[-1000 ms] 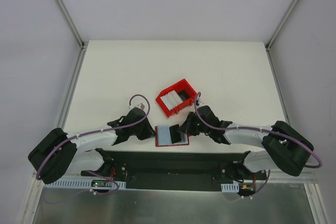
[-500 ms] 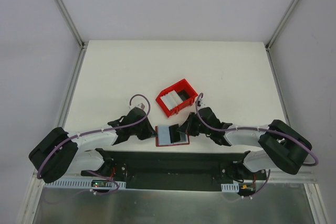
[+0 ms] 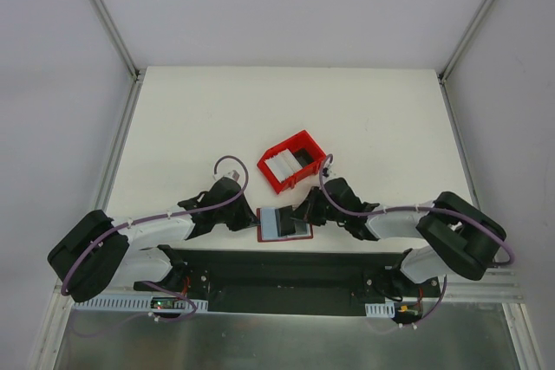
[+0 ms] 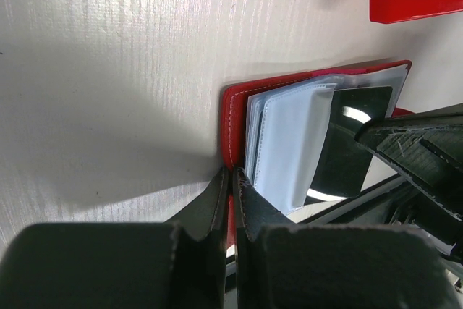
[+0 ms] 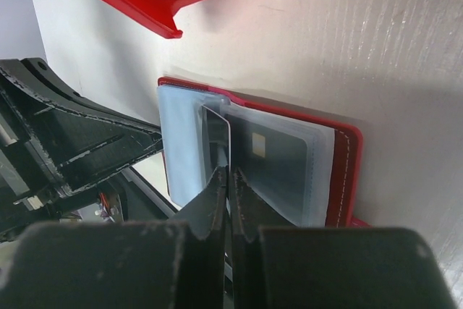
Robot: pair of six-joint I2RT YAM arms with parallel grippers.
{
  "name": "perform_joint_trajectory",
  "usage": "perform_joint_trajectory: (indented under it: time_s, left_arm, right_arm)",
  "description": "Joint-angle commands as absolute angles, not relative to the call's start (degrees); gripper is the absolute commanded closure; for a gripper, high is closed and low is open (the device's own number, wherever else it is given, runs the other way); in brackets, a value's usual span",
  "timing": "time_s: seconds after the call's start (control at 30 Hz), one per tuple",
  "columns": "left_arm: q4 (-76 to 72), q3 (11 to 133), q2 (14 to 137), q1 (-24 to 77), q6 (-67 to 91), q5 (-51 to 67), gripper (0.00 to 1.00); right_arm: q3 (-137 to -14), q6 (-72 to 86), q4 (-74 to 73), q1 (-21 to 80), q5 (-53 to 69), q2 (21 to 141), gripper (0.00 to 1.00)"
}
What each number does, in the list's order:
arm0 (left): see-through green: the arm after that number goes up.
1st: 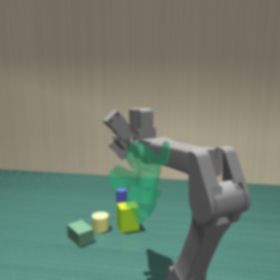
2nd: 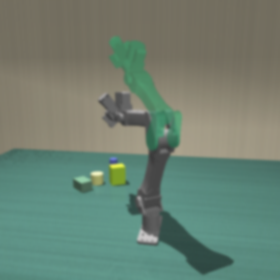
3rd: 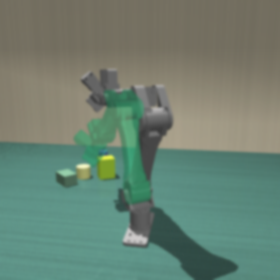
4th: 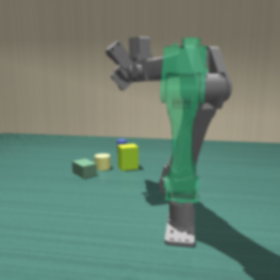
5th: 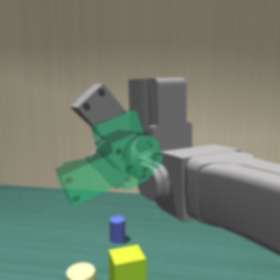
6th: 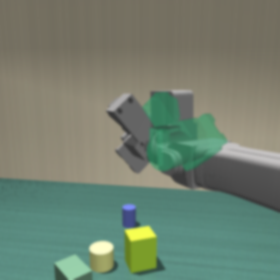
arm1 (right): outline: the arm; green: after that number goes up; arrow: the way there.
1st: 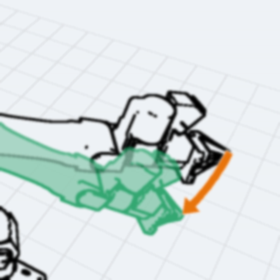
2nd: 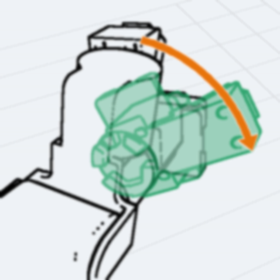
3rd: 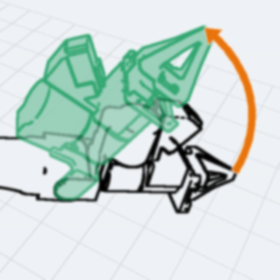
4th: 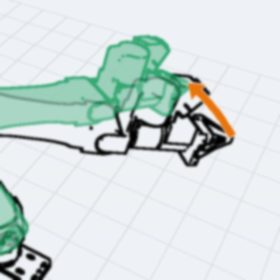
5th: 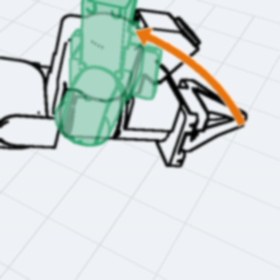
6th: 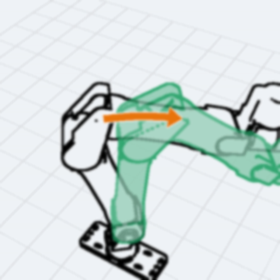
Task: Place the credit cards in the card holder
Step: Insert the credit card into the card holder.
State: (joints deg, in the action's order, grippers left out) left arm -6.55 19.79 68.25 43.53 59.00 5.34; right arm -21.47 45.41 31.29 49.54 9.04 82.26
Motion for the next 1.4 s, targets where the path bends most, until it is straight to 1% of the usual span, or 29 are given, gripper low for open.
perform_joint_trajectory:
  time_s: [0.0,0.23,0.33,0.4,0.5,0.63,0.67,0.87,1.1,1.23,1.3,1.37]
  left_arm:
    - [-2.6,19.1,69.9,43.9,58.1,2.5,1.0]
    - [-2.7,19.6,70.4,44.0,58.1,2.8,1.0]
    - [-2.6,19.7,70.4,43.9,57.9,2.7,1.0]
    - [-2.6,19.6,70.4,43.9,57.9,2.6,1.0]
    - [-2.6,19.3,69.9,43.9,58.2,2.5,1.0]
    - [-2.6,19.2,69.8,44.0,58.0,2.5,1.0]
    - [-2.6,19.3,70.0,43.9,58.0,2.6,1.0]
    - [-2.6,20.0,70.8,43.9,57.7,3.0,1.0]
    - [-2.7,20.2,70.7,43.9,57.9,2.9,1.0]
    - [-2.6,20.3,70.6,43.9,57.9,2.7,1.0]
    - [-2.6,20.0,70.4,43.9,58.1,2.5,1.0]
    - [-2.6,20.0,70.3,44.0,58.0,2.1,1.0]
  right_arm:
    - [-20.9,45.3,31.7,50.8,9.7,84.6,1.0]
    - [-25.0,46.1,31.1,53.7,9.5,88.3,0.99]
    - [-26.5,46.5,30.4,54.4,9.1,88.9,0.96]
    - [-26.9,45.6,27.3,54.4,7.6,87.5,0.9]
    - [-26.4,44.1,20.8,53.6,4.1,82.5,0.74]
    - [-26.7,41.3,16.5,53.1,2.7,78.8,0.61]
    - [-27.5,41.0,15.9,53.2,3.6,78.8,0.6]
    - [-31.9,40.3,17.5,54.4,9.4,84.7,0.59]
    - [-36.5,39.2,18.7,56.3,12.7,89.3,0.64]
    - [-38.0,38.4,17.7,56.3,12.4,89.0,0.66]
    - [-38.2,37.1,15.7,56.4,11.0,87.5,0.65]
    - [-38.9,34.6,12.1,56.3,9.7,85.1,0.62]
